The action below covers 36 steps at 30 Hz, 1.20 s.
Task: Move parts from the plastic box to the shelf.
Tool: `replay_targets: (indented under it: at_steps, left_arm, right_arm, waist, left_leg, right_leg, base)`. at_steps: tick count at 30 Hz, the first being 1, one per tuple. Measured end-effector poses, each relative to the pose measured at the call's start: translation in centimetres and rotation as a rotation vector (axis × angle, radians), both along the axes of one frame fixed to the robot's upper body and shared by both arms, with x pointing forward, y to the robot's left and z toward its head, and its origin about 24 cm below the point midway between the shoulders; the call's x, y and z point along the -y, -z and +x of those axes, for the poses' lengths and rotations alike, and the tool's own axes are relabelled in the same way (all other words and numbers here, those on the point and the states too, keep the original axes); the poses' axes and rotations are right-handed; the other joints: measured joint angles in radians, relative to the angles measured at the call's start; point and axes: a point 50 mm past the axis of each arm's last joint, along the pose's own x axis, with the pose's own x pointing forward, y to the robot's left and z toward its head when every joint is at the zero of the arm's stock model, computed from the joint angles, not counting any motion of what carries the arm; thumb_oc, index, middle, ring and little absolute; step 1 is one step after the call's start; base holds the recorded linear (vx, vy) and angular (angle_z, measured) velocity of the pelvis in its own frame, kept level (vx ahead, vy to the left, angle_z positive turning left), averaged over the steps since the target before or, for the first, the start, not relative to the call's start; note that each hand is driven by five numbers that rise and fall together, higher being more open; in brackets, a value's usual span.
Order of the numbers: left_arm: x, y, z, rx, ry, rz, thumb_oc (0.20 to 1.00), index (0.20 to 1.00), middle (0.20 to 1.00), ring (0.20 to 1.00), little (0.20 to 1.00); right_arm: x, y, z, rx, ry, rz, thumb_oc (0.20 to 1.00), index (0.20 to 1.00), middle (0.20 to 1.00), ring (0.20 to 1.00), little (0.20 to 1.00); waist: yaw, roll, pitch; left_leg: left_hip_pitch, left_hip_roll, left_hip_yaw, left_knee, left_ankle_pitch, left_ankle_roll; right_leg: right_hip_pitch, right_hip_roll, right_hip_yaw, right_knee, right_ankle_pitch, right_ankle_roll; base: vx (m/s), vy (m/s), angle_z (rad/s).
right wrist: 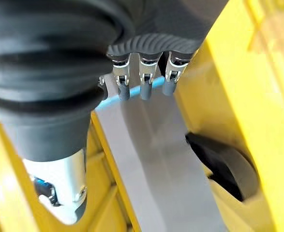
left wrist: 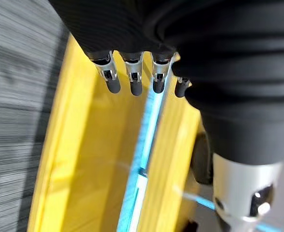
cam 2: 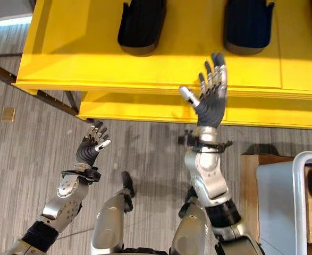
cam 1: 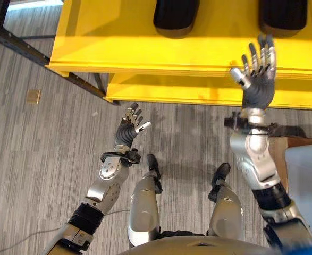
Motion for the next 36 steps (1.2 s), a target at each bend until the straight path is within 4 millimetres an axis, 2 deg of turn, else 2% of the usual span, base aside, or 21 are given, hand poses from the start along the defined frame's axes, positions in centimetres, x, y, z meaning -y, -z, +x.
replay_targets:
  at_steps: [5, 7, 10, 13, 14, 17, 20, 24, 26, 27, 30, 32, 36]
  left_arm:
    - [-1.1, -0.7, 0.0, 0.039, -0.042, -0.012, 1.0, 1.0, 1.0, 1.0, 1.0]
    - [-1.3, -1.7, -0.1, 0.094, -0.051, -0.031, 1.0, 1.0, 1.0, 1.0, 1.0]
    - [-2.1, -3.7, -0.2, 0.197, -0.075, -0.055, 1.0, 1.0, 1.0, 1.0, 1.0]
    - [-3.0, -5.0, -0.7, 0.265, -0.114, -0.083, 1.0, 1.0, 1.0, 1.0, 1.0]
    - [-3.5, -5.5, -0.8, 0.308, -0.155, -0.117, 1.0, 1.0, 1.0, 1.0, 1.0]
    - [-3.7, -5.6, -0.9, 0.32, -0.176, -0.123, 1.0, 1.0, 1.0, 1.0, 1.0]
    - [-3.9, -6.0, -0.8, 0.346, -0.23, -0.13, 1.0, 1.0, 1.0, 1.0, 1.0]
    - [-4.1, -7.2, -0.3, 0.394, -0.28, -0.116, 1.0, 1.0, 1.0, 1.0, 1.0]
    - [-3.9, -7.9, 0.2, 0.429, -0.296, -0.1, 1.0, 1.0, 1.0, 1.0, 1.0]
    - [-3.9, -8.1, 1.2, 0.429, -0.324, -0.071, 1.0, 1.0, 1.0, 1.0, 1.0]
    - [-3.5, -7.9, 2.4, 0.409, -0.361, -0.037, 1.0, 1.0, 1.0, 1.0, 1.0]
    - [-3.9, -6.3, 5.2, 0.289, -0.427, 0.008, 1.0, 1.0, 1.0, 1.0, 1.0]
    - [-5.0, -4.5, 6.0, 0.188, -0.512, 0.07, 1.0, 1.0, 1.0, 1.0, 1.0]
  right_arm:
    - [0.4, 3.4, -1.5, -0.107, -0.093, -0.071, 1.0, 1.0, 1.0, 1.0, 1.0]
    - [0.8, 4.5, -2.2, -0.147, -0.116, -0.086, 1.0, 1.0, 1.0, 1.0, 1.0]
    - [1.2, 5.9, -2.9, -0.201, -0.144, -0.09, 1.0, 1.0, 1.0, 1.0, 1.0]
    - [1.8, 6.4, -3.2, -0.223, -0.158, -0.115, 1.0, 1.0, 1.0, 1.0, 1.0]
    - [2.5, 6.8, -3.5, -0.242, -0.134, -0.107, 1.0, 1.0, 1.0, 1.0, 1.0]
    - [3.2, 7.2, -3.8, -0.26, -0.12, -0.099, 1.0, 1.0, 1.0, 1.0, 1.0]
    - [3.0, 7.1, -3.7, -0.247, -0.145, -0.111, 1.0, 1.0, 1.0, 1.0, 1.0]
    - [3.0, 7.1, -3.7, -0.251, -0.156, -0.092, 1.0, 1.0, 1.0, 1.0, 1.0]
    - [3.0, 7.2, -3.7, -0.255, -0.166, -0.081, 1.0, 1.0, 1.0, 1.0, 1.0]
    - [2.8, 7.2, -3.7, -0.257, -0.178, -0.081, 1.0, 1.0, 1.0, 1.0, 1.0]
    - [2.6, 7.5, -3.8, -0.268, -0.204, -0.063, 1.0, 1.0, 1.0, 1.0, 1.0]
    - [2.5, 7.7, -3.7, -0.279, -0.217, -0.052, 1.0, 1.0, 1.0, 1.0, 1.0]
    - [2.7, 8.4, -3.6, -0.314, -0.217, -0.027, 1.0, 1.0, 1.0, 1.0, 1.0]
  waist:
    - [-0.052, -0.062, -0.062]
    - [-0.08, -0.075, -0.082]
    - [-0.094, -0.074, -0.126]
    - [-0.106, -0.073, -0.153]
    - [-0.108, -0.068, -0.183]
    - [-0.126, -0.064, -0.199]
    - [-0.136, -0.067, -0.204]
    - [-0.148, -0.066, -0.207]
    - [-0.161, -0.069, -0.213]
    - [-0.164, -0.069, -0.225]
    - [-0.184, -0.071, -0.232]
    - [-0.205, -0.074, -0.233]
    - [-0.239, -0.074, -0.231]
  left_leg:
    - [0.076, 0.004, 0.059, -0.041, 0.001, -0.009]
    - [0.101, 0.006, 0.08, -0.054, -0.001, -0.013]
    - [0.127, 0.014, 0.097, -0.066, -0.002, -0.021]
    - [0.156, 0.015, 0.121, -0.088, 0.001, -0.029]
    - [0.172, 0.016, 0.135, -0.103, 0.004, -0.033]
    - [0.19, 0.018, 0.143, -0.116, 0.007, -0.039]
    - [0.207, 0.018, 0.16, -0.123, 0.008, -0.04]
    - [0.222, 0.019, 0.18, -0.133, 0.009, -0.043]
    - [0.223, 0.022, 0.191, -0.133, 0.009, -0.045]
    - [0.223, 0.026, 0.201, -0.133, 0.009, -0.045]
    - [0.224, 0.034, 0.219, -0.133, 0.011, -0.049]
    - [0.224, 0.038, 0.232, -0.134, 0.012, -0.054]
    - [0.222, 0.059, 0.252, -0.133, 0.012, -0.066]
  right_leg:
    - [0.021, 0.015, 0.049, -0.028, 0.009, 0.001]
    - [0.033, 0.022, 0.062, -0.047, 0.013, 0.003]
    - [0.046, 0.035, 0.076, -0.067, 0.017, 0.001]
    - [0.049, 0.046, 0.097, -0.072, 0.018, 0.001]
    - [0.048, 0.047, 0.106, -0.077, 0.018, 0.001]
    - [0.06, 0.058, 0.11, -0.085, 0.017, 0.001]
    - [0.061, 0.062, 0.126, -0.088, 0.019, 0.0]
    - [0.058, 0.068, 0.144, -0.091, 0.021, -0.001]
    - [0.049, 0.072, 0.154, -0.091, 0.023, -0.002]
    - [0.04, 0.078, 0.164, -0.09, 0.024, -0.003]
    - [0.026, 0.092, 0.179, -0.089, 0.029, -0.009]
    - [0.011, 0.095, 0.193, -0.089, 0.025, -0.007]
    - [-0.007, 0.116, 0.21, -0.097, 0.035, -0.015]
  base:
    - [0.04, -0.005, -0.28]
    - [0.04, -0.008, -0.3]
    - [0.05, -0.001, -0.2]
    - [0.04, -0.006, -0.23]
    - [0.02, -0.008, -0.21]
    - [0.03, -0.005, -0.09]
    - [0.02, -0.002, -0.15]
    - [0.01, -0.004, -0.15]
    - [0.0, -0.012, -0.17]
    - [0.0, -0.009, -0.21]
    - [0.0, -0.018, -0.19]
    - [0.01, -0.009, -0.21]
    - [0.02, -0.005, -0.21]
